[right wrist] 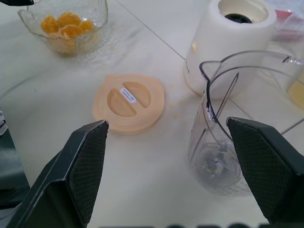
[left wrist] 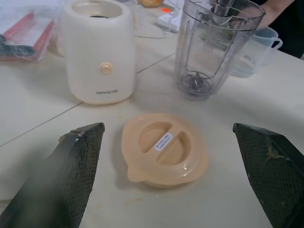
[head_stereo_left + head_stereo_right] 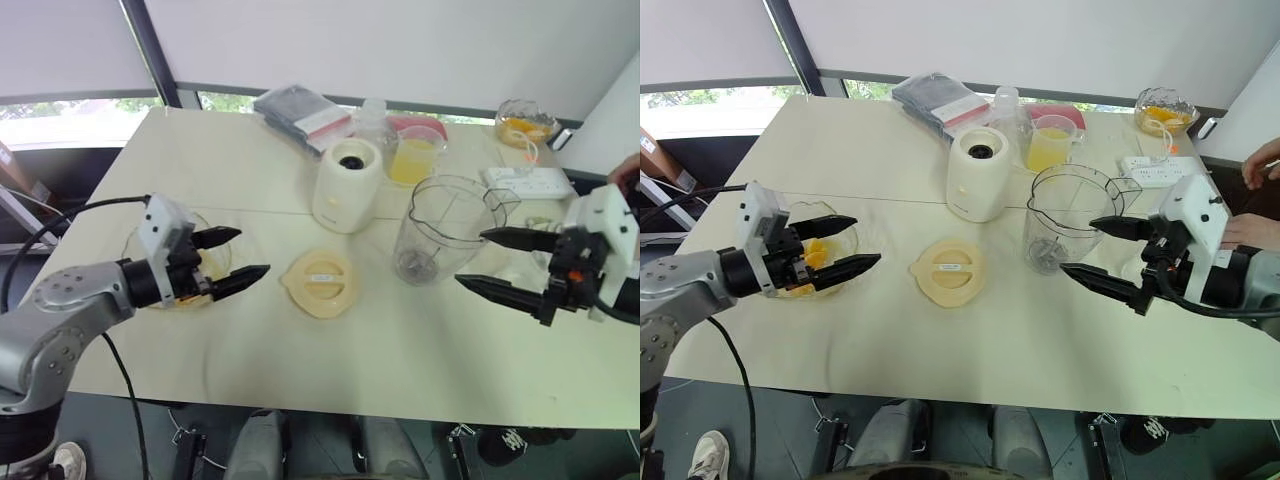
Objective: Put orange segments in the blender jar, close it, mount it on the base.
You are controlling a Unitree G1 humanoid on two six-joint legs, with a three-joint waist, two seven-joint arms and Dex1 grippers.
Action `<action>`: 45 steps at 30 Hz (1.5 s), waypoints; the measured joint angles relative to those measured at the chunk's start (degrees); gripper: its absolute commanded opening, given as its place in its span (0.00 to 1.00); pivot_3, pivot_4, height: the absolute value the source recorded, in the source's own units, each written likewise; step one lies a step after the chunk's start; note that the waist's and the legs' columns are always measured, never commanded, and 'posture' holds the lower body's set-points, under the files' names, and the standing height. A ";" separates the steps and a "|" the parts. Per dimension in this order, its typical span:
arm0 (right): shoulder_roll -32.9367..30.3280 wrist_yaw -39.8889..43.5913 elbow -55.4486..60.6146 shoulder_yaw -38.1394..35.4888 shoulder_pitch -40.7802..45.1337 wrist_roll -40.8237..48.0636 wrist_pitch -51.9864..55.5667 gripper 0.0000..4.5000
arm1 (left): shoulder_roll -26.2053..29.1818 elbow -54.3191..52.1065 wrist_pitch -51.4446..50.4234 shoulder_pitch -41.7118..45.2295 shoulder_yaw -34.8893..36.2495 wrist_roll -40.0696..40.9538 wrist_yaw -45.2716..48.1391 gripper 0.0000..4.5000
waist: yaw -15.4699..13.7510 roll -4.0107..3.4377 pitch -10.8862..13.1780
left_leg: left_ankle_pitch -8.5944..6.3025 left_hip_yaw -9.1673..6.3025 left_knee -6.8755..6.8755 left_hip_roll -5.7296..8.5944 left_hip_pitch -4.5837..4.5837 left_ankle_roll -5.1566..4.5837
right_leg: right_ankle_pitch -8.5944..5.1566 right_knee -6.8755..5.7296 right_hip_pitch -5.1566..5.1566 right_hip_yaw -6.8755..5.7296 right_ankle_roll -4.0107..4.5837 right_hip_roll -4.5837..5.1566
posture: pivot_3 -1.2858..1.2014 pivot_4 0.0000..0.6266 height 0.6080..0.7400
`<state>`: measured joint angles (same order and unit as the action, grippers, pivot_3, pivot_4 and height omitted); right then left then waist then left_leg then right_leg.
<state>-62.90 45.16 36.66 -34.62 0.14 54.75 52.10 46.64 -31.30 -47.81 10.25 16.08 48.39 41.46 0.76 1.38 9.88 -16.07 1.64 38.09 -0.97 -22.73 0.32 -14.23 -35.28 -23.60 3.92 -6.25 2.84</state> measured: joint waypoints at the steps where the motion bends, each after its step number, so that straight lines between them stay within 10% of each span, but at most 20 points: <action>1: -0.02 0.00 0.00 0.00 0.15 0.00 0.00 0.93 | 0.46 0.00 -0.20 0.00 0.24 0.30 0.25 1.00 | 0.01 0.01 0.01 | 0.00 0.00 0.00 0.00 0.00 0.00 | 0.00 0.00 0.00 0.00 0.00 0.00 | 0.52 0.24 1.00; 32: 2.17 -2.86 -0.44 5.36 5.78 0.05 -0.22 0.93 | 5.86 0.06 -0.67 2.43 0.62 2.10 1.72 1.00 | 0.01 0.01 0.03 | 0.00 0.02 0.00 0.01 0.00 0.00 | 0.01 0.00 -0.01 -0.01 0.00 0.02 | 0.52 0.24 1.00; 45: 14.41 -9.96 0.53 16.08 10.85 0.33 -2.87 0.93 | 12.39 12.20 -4.88 1.42 6.53 -0.04 -2.37 1.00 | 0.35 0.12 0.11 | 0.00 0.01 0.00 -0.06 -0.01 0.00 | 0.02 -0.13 -0.13 -0.03 -0.01 -0.08 | 0.52 0.24 1.00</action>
<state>-48.49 35.19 37.19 -18.54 10.99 55.08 49.23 59.03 -19.10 -52.68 11.67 22.61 48.35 39.09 1.11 1.50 9.99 -16.07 1.66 38.09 -1.03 -22.74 0.32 -14.21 -35.41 -23.73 3.89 -6.27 2.76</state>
